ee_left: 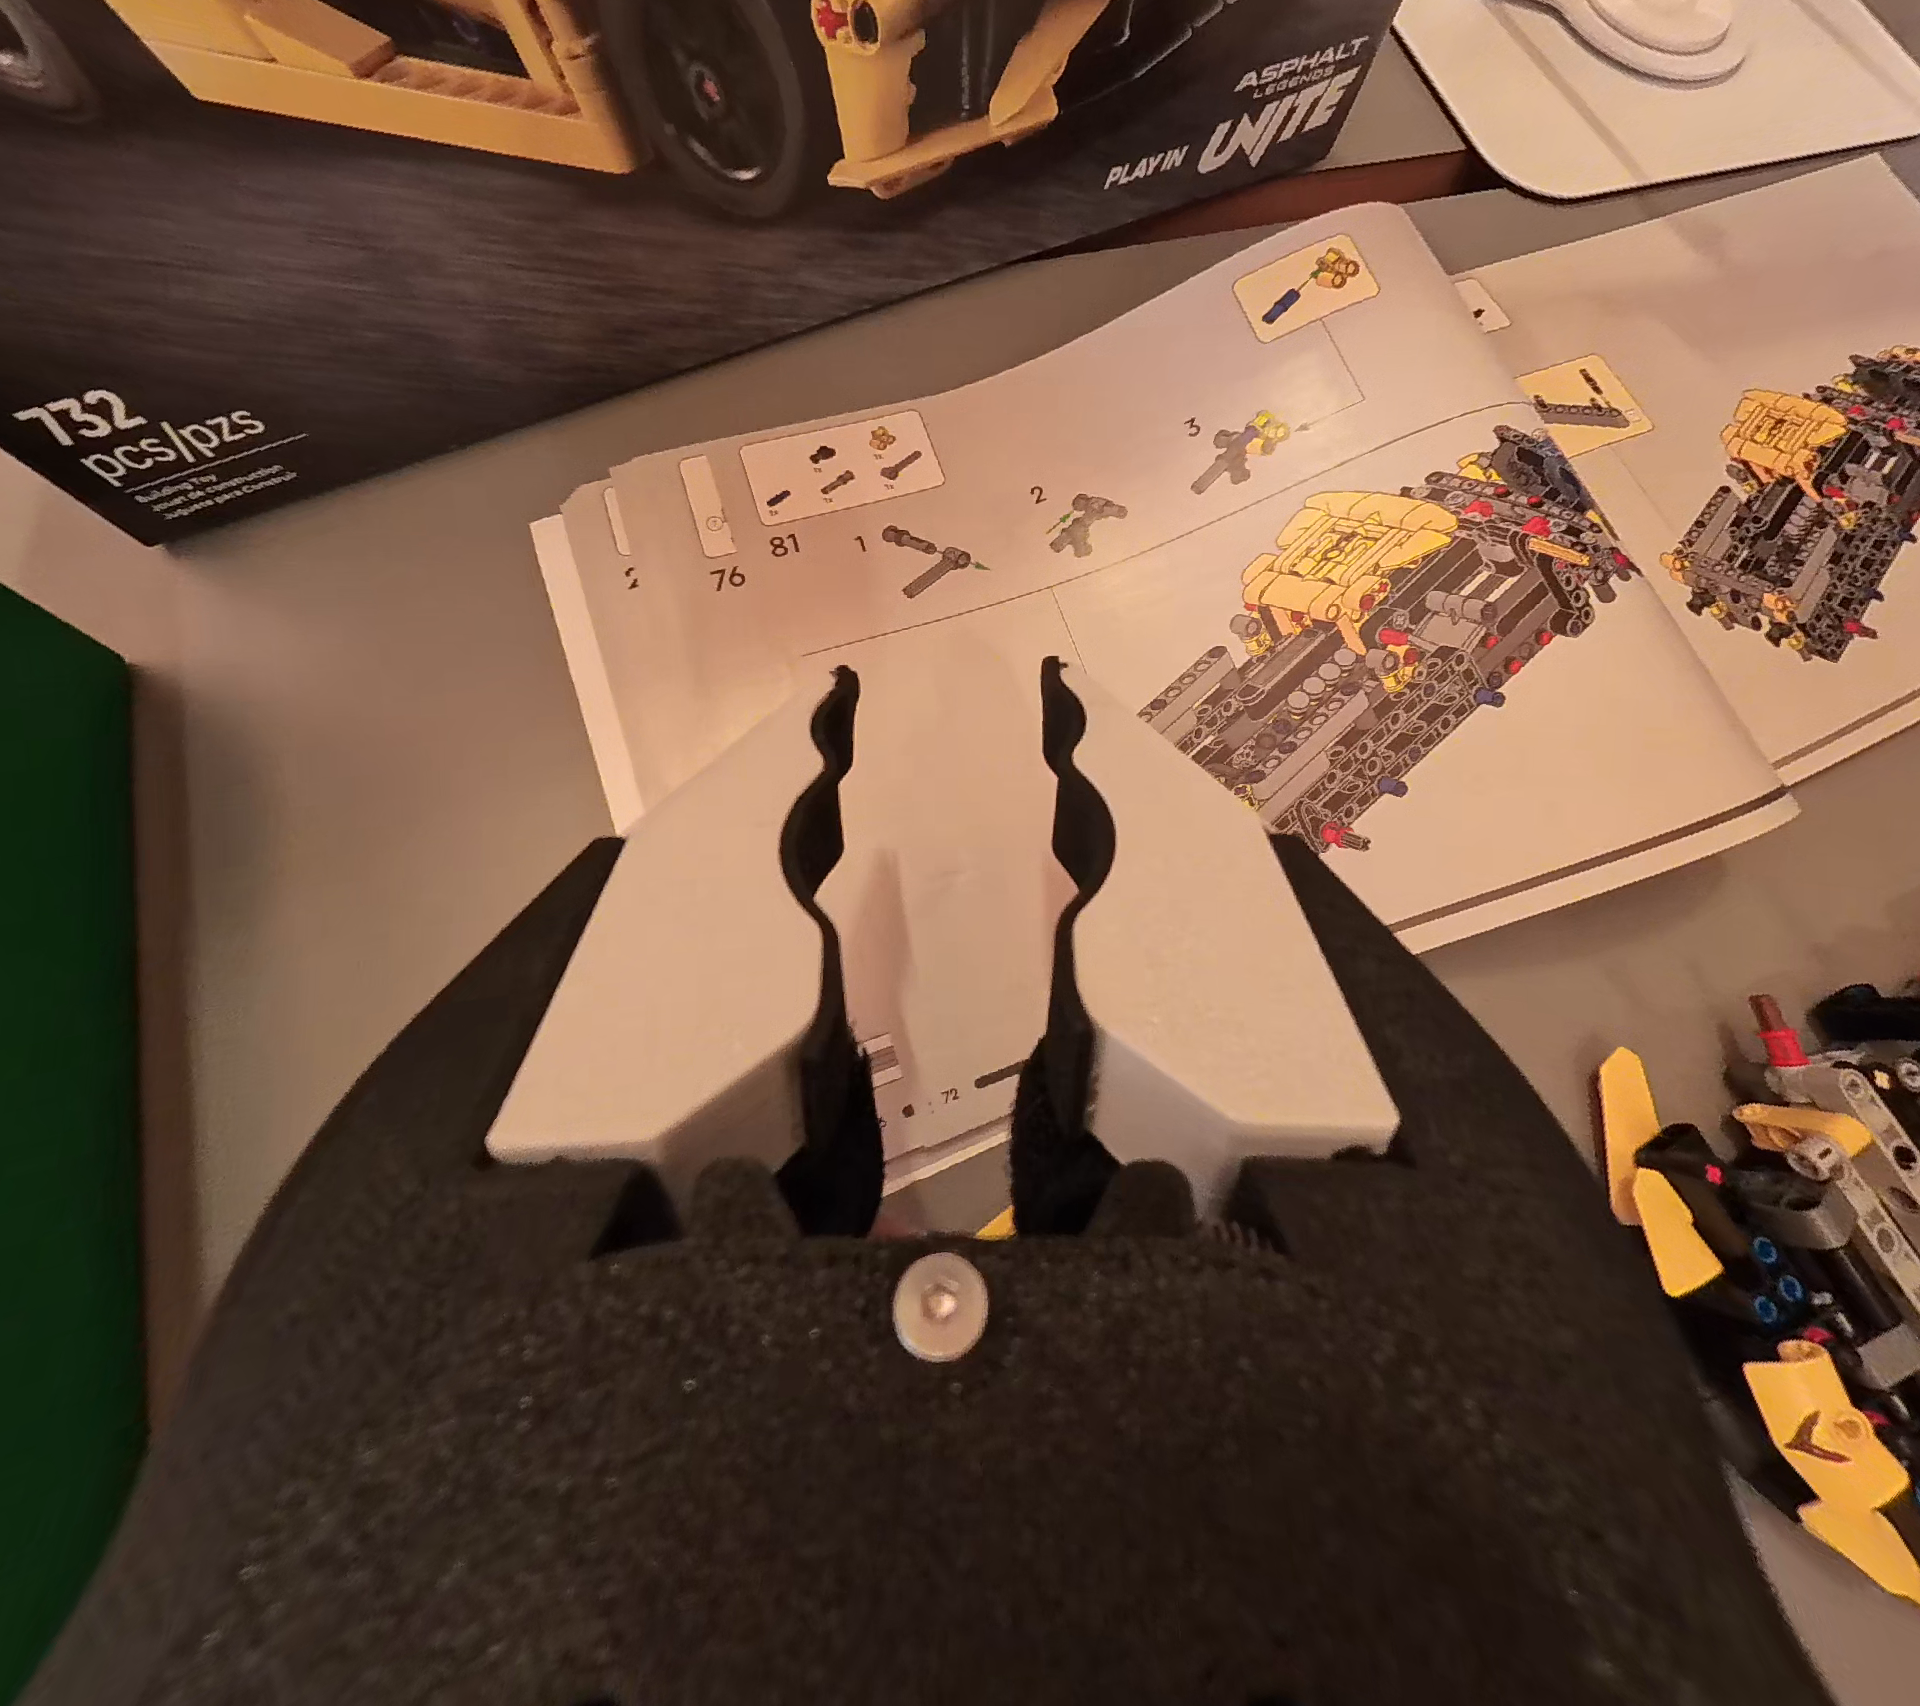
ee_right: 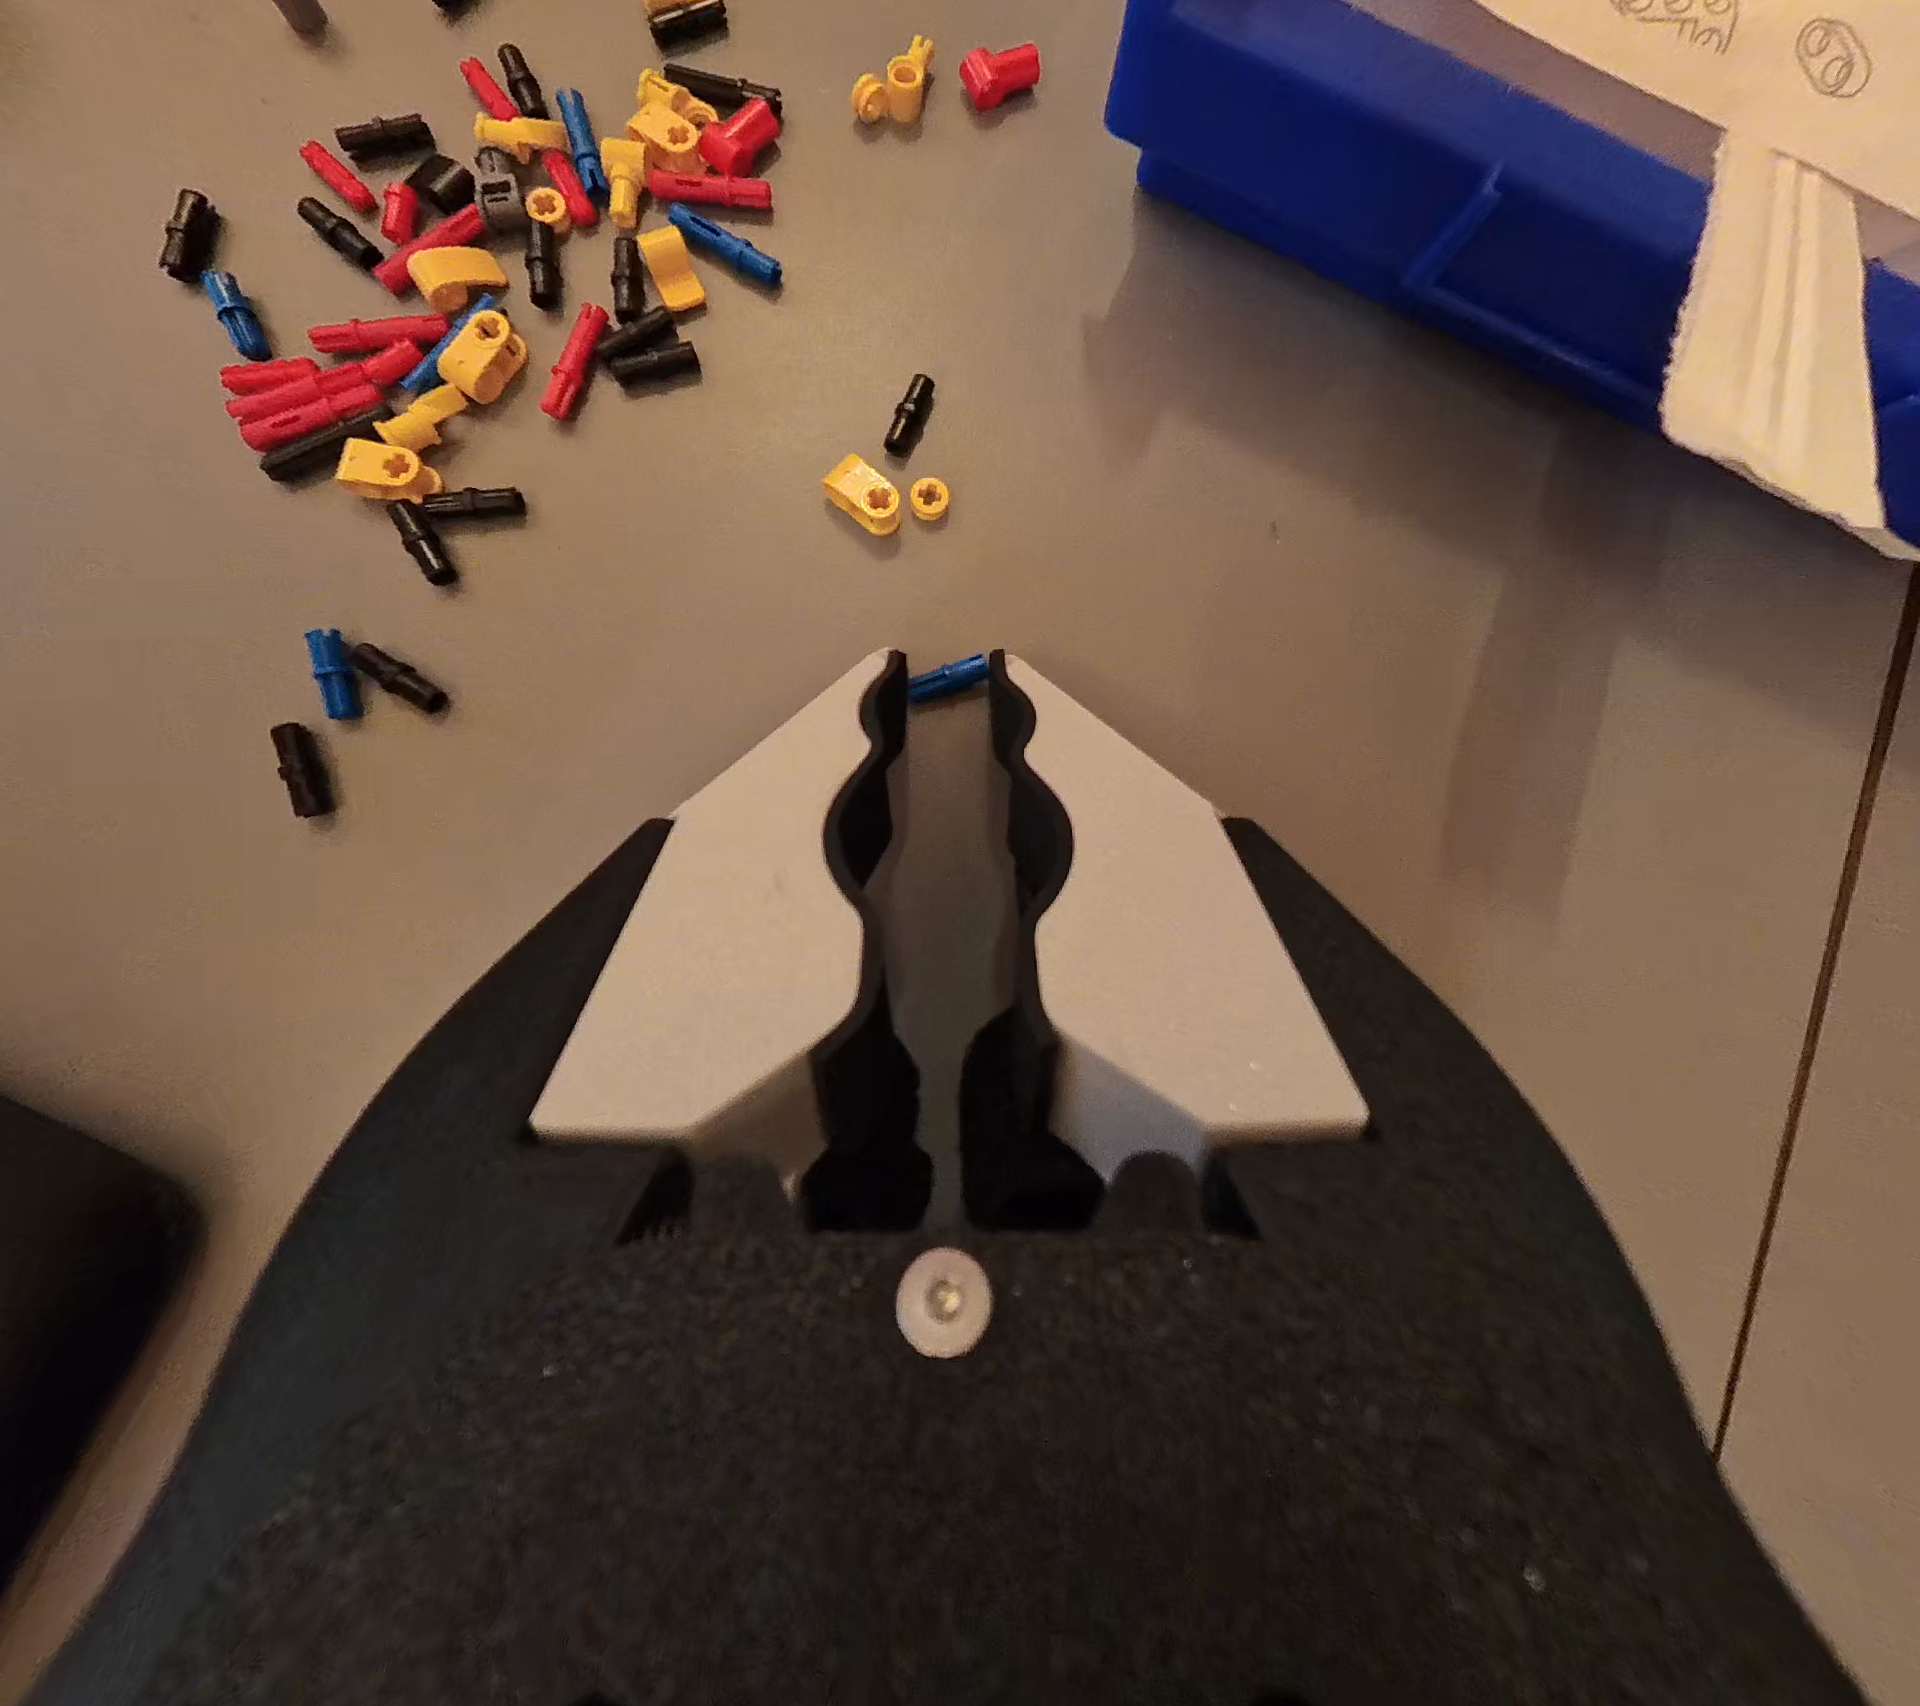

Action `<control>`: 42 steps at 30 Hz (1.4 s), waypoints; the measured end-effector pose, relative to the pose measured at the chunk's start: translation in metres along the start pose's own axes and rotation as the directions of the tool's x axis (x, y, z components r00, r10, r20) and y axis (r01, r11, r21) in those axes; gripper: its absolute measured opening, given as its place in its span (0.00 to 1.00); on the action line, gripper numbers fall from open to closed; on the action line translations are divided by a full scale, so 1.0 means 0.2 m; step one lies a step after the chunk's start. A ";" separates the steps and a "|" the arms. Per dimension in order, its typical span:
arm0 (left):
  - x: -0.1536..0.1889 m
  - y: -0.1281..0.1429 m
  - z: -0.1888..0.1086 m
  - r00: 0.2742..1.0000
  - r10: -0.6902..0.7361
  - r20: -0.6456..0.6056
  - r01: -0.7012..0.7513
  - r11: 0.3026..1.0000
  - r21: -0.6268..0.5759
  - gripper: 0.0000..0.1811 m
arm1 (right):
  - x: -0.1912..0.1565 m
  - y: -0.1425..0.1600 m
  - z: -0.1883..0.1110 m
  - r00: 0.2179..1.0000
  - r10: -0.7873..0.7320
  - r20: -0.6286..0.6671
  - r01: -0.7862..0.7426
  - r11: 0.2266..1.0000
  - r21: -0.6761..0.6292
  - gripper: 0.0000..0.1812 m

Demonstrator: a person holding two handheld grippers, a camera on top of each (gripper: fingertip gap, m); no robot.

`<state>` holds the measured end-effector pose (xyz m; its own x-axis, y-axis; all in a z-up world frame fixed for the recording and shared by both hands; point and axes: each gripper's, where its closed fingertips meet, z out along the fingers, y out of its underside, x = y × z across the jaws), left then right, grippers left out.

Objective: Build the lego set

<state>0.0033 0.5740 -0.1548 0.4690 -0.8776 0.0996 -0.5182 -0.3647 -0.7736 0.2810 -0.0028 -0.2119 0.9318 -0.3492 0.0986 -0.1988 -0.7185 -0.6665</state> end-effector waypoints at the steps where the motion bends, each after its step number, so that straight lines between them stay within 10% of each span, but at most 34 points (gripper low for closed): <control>1: 0.00 0.00 0.00 1.000 0.000 0.000 0.000 1.000 0.001 0.20 | 0.00 0.00 0.00 1.000 -0.003 -0.003 0.003 1.000 0.000 0.08; 6: 0.00 0.01 0.01 1.000 0.002 0.004 -0.002 1.000 -0.008 0.20 | -0.03 -0.06 -0.03 1.000 -0.023 -0.014 0.024 1.000 0.019 0.05; 19: 0.03 0.03 0.04 1.000 0.012 -0.015 -0.012 1.000 -0.028 0.20 | -0.83 -0.48 -0.11 0.938 -0.127 0.321 0.077 0.983 0.166 0.04; 42: 0.05 0.06 0.06 0.999 0.026 -0.020 -0.027 0.999 -0.047 0.20 | -1.40 -0.37 0.16 0.840 -0.292 0.457 0.294 0.953 0.069 0.05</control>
<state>0.0113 0.5644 -0.1699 0.4410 -0.8928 0.0920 -0.5637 -0.3553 -0.7457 0.0451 0.1678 -0.2137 0.9796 0.1917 -0.0604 0.1056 -0.7463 -0.6571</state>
